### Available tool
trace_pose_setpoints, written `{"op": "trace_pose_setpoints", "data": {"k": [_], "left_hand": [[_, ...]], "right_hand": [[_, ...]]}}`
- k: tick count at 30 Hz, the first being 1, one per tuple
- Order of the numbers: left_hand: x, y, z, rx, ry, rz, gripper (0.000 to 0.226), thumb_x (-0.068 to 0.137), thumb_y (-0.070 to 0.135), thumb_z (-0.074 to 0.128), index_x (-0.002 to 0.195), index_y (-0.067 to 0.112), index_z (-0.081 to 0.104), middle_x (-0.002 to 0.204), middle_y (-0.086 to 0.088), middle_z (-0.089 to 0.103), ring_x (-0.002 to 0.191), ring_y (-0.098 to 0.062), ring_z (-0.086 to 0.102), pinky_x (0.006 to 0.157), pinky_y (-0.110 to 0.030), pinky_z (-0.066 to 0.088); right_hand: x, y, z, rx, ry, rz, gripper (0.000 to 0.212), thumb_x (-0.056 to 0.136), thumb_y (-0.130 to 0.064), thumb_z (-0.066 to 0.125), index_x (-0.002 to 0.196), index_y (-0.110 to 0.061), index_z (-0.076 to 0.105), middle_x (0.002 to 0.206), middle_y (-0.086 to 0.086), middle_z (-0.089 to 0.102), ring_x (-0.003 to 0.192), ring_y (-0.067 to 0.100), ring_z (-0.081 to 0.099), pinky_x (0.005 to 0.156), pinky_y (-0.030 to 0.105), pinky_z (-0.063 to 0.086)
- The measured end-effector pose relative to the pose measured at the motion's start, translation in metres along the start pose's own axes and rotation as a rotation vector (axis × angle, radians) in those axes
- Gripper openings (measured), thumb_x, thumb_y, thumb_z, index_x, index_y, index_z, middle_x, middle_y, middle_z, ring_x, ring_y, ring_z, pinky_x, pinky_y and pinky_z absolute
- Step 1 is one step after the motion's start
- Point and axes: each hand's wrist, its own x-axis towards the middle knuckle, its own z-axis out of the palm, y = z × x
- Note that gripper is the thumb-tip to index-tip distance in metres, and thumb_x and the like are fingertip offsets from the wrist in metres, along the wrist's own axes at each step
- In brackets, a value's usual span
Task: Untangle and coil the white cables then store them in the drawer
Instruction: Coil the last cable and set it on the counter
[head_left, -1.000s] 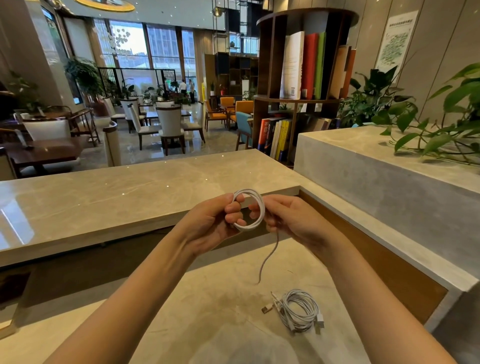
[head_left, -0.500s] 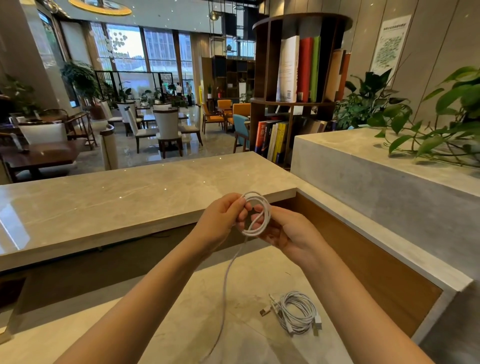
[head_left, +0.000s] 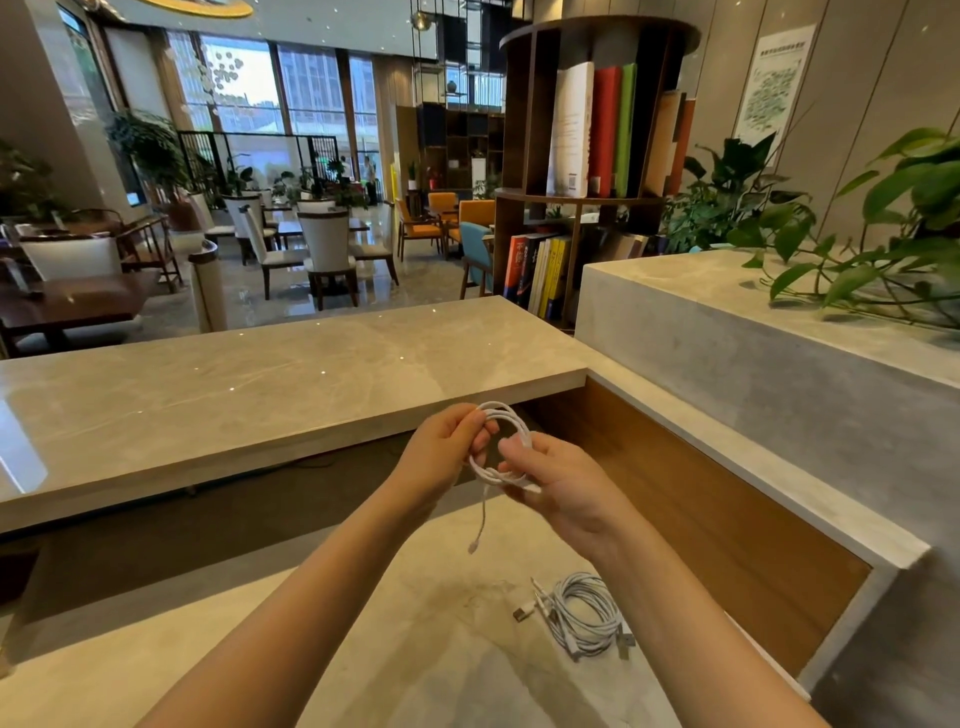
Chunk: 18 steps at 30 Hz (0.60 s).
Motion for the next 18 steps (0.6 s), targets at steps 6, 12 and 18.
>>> {"op": "trace_pose_setpoints", "data": {"k": [6, 12, 18], "left_hand": [[0.003, -0.007, -0.017, -0.315, 0.055, -0.156, 0.032, 0.101, 0.019, 0.033, 0.084, 0.009, 0.059, 0.057, 0.004, 0.046, 0.056, -0.012, 0.041, 0.063, -0.025, 0.036], [0.008, -0.008, -0.033, -0.075, -0.036, -0.149, 0.031, 0.100, 0.018, 0.035, 0.082, 0.010, 0.059, 0.061, 0.001, 0.044, 0.054, -0.010, 0.037, 0.058, -0.021, 0.033], [0.014, -0.006, -0.040, -0.088, 0.060, -0.170, 0.033, 0.100, 0.017, 0.034, 0.080, 0.009, 0.059, 0.058, 0.002, 0.043, 0.051, -0.008, 0.036, 0.052, -0.018, 0.032]], "right_hand": [[0.009, 0.004, -0.017, -0.394, 0.272, -0.213, 0.019, 0.094, -0.012, 0.052, 0.103, -0.005, 0.067, 0.078, 0.007, 0.062, 0.063, 0.011, 0.057, 0.055, 0.016, 0.050], [0.007, -0.014, -0.030, 0.091, -0.079, 0.074, 0.023, 0.096, -0.014, 0.047, 0.098, 0.000, 0.065, 0.054, -0.002, 0.038, 0.047, 0.009, 0.034, 0.048, 0.022, 0.031], [0.002, -0.003, -0.032, -0.638, -0.081, 0.022, 0.027, 0.098, -0.025, 0.043, 0.095, -0.011, 0.066, 0.056, -0.004, 0.040, 0.046, 0.007, 0.033, 0.045, 0.020, 0.028]]}}
